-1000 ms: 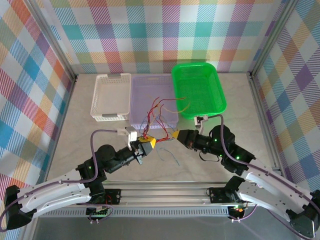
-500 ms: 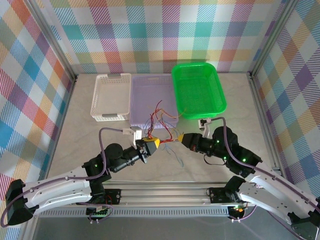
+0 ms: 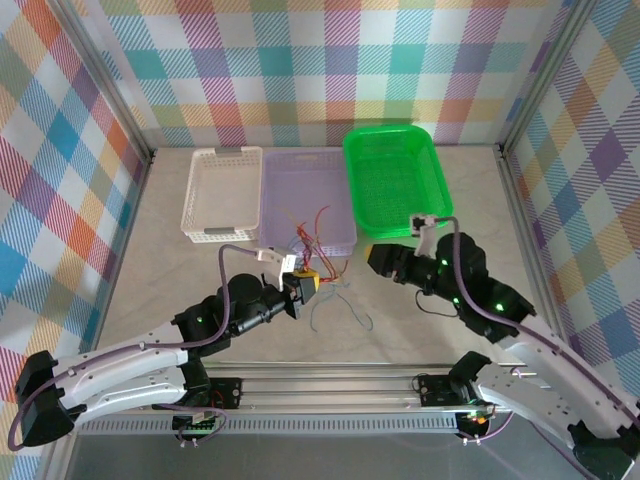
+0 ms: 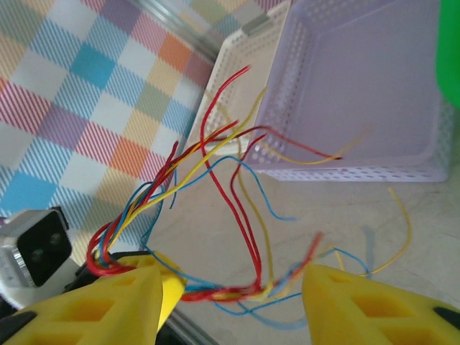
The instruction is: Untangle the cables
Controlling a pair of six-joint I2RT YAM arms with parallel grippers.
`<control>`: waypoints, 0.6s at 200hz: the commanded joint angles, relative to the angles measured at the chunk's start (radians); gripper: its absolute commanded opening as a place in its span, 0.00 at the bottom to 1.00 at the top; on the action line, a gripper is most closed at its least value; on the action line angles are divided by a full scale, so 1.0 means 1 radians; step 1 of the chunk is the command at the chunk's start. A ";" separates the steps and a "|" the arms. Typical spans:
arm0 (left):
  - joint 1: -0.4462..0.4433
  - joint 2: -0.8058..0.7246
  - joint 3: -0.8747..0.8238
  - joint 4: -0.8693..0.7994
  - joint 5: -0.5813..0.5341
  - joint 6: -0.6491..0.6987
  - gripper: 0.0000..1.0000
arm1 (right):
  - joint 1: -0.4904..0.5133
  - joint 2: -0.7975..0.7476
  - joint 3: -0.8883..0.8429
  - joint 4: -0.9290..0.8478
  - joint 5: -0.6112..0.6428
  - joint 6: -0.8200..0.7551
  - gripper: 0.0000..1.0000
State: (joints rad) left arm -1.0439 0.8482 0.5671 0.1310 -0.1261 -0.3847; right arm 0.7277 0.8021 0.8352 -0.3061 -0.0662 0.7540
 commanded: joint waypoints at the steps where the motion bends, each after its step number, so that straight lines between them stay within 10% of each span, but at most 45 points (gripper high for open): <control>1: 0.008 0.000 0.064 0.004 0.169 0.082 0.00 | 0.003 0.098 0.043 0.068 -0.095 -0.085 0.52; 120: 0.027 -0.016 0.098 -0.062 0.164 0.107 0.00 | 0.006 0.210 -0.050 0.270 -0.273 -0.071 0.45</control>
State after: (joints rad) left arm -1.0348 0.8528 0.6315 0.0509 0.0597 -0.2867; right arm 0.7277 1.0302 0.8330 -0.1356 -0.2668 0.6533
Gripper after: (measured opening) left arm 0.076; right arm 0.431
